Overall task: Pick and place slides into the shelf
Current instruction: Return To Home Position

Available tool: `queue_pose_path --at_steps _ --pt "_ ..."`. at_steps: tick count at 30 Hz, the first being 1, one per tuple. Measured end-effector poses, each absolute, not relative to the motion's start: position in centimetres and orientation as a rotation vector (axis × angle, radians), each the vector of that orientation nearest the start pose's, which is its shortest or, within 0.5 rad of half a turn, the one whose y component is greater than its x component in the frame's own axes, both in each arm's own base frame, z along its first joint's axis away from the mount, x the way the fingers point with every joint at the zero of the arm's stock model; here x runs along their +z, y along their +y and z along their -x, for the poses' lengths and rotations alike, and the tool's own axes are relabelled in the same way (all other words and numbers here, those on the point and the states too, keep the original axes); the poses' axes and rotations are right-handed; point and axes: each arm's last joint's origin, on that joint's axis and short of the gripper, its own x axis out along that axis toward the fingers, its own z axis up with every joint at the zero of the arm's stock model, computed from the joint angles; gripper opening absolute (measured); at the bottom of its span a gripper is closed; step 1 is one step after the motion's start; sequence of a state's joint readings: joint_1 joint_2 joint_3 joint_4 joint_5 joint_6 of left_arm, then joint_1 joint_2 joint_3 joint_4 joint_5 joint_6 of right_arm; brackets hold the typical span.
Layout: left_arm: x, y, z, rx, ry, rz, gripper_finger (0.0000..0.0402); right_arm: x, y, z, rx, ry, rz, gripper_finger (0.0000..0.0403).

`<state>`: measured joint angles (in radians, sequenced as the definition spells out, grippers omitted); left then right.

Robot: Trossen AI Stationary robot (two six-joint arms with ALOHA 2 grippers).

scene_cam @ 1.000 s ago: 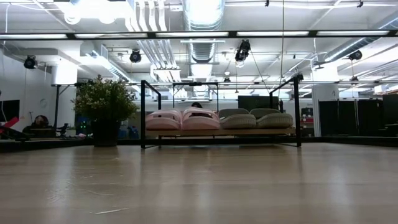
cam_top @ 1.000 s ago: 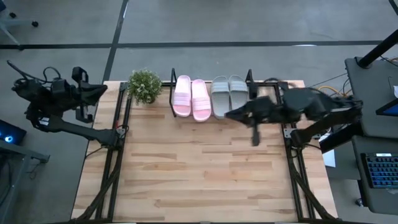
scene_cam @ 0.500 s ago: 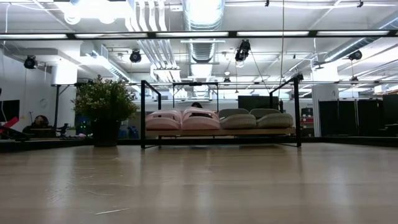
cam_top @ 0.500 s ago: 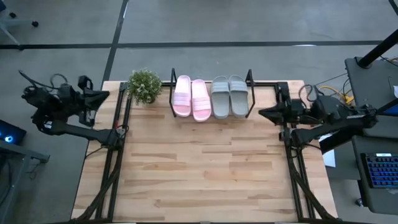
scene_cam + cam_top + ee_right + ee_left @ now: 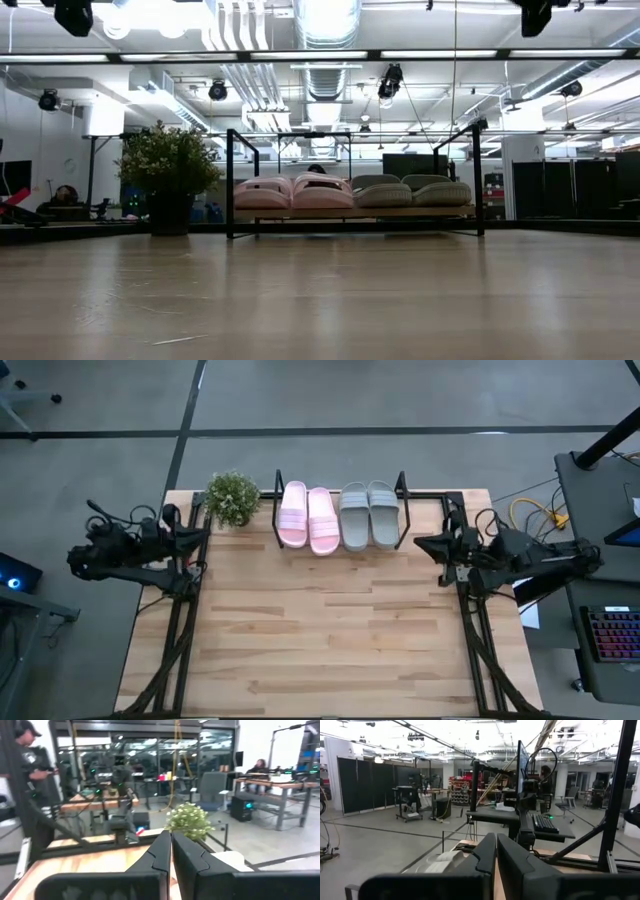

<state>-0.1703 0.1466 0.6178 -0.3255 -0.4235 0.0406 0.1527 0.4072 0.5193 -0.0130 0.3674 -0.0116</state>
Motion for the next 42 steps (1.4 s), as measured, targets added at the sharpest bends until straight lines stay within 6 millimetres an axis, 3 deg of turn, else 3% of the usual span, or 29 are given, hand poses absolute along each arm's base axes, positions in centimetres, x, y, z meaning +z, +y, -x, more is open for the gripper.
queue_pose_path --at_steps 9,16,26,35,42 --pt "30.7 0.4 -4.6 0.252 -0.167 0.010 0.0001 28.6 -1.3 -12.0 -0.231 -0.087 -0.040 0.0008" --pt "29.9 0.3 -4.9 0.230 -0.128 -0.021 0.0001 27.1 -1.5 -11.5 -0.181 -0.019 -0.086 0.0008" --pt "25.4 -0.5 -8.2 0.134 -0.188 -0.012 0.0000 23.7 -1.3 -11.4 -0.115 -0.056 -0.135 0.0008" --pt "21.0 -0.8 -10.6 0.139 -0.161 0.050 0.0000 23.9 -1.5 -11.4 -0.183 -0.094 -0.080 0.0008" --pt "20.9 -0.1 -11.6 0.212 -0.131 -0.020 0.0000 23.7 -1.5 -11.4 -0.184 -0.076 -0.091 0.0008"
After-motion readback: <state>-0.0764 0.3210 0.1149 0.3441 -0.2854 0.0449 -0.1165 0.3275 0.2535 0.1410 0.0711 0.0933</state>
